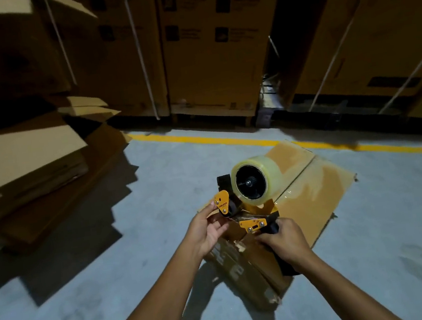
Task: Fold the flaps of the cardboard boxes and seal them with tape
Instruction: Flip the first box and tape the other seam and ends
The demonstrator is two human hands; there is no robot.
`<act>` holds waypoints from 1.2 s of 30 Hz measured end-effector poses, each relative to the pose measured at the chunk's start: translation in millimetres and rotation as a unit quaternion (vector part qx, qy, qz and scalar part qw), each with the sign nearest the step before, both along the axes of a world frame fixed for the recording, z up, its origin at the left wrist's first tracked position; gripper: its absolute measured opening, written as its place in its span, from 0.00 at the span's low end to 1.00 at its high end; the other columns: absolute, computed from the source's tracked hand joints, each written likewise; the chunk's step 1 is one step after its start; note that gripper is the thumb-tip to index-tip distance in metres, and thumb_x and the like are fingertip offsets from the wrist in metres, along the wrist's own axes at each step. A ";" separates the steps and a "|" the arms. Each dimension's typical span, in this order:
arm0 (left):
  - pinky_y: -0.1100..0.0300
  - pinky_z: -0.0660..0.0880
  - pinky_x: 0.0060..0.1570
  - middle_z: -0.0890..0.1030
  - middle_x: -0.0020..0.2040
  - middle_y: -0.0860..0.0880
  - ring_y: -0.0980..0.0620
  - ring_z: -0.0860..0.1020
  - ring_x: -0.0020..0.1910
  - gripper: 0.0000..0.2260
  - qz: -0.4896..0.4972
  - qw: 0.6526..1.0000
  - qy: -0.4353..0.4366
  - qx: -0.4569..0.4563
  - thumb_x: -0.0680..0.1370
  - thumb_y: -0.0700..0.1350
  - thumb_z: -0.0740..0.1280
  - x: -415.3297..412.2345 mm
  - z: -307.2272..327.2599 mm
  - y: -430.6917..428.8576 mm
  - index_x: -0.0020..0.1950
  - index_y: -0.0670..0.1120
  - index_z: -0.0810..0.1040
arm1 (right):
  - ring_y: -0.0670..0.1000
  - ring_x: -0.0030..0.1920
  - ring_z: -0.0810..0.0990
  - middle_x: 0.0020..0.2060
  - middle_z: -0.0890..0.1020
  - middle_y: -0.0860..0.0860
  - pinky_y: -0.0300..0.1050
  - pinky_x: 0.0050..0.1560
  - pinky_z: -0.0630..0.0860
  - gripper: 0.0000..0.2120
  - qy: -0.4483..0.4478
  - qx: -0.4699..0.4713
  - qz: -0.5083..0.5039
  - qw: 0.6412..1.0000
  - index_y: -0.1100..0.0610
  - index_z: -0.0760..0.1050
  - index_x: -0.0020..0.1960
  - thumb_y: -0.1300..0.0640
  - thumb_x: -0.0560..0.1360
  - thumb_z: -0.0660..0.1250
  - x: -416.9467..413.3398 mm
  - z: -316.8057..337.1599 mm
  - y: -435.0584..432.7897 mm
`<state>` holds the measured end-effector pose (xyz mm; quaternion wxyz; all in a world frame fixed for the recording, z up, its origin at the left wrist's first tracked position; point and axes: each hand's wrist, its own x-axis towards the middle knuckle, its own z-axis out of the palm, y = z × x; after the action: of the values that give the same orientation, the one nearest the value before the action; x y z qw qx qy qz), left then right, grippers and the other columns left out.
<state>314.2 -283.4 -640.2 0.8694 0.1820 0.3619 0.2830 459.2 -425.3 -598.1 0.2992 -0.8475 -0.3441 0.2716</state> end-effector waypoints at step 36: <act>0.63 0.75 0.30 0.82 0.34 0.43 0.53 0.80 0.28 0.12 -0.116 0.914 0.273 0.276 0.77 0.27 0.64 -26.2 -40.1 97.7 0.39 0.39 0.82 | 0.54 0.28 0.78 0.31 0.79 0.57 0.52 0.34 0.77 0.05 0.080 -0.042 0.070 0.994 0.65 0.77 0.48 0.65 0.74 0.70 -18.9 -31.6 64.9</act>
<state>288.0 -185.7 -680.3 0.6785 0.5260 0.4688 0.2077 440.4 -360.4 -629.7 0.2704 -0.8088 -0.3661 0.3725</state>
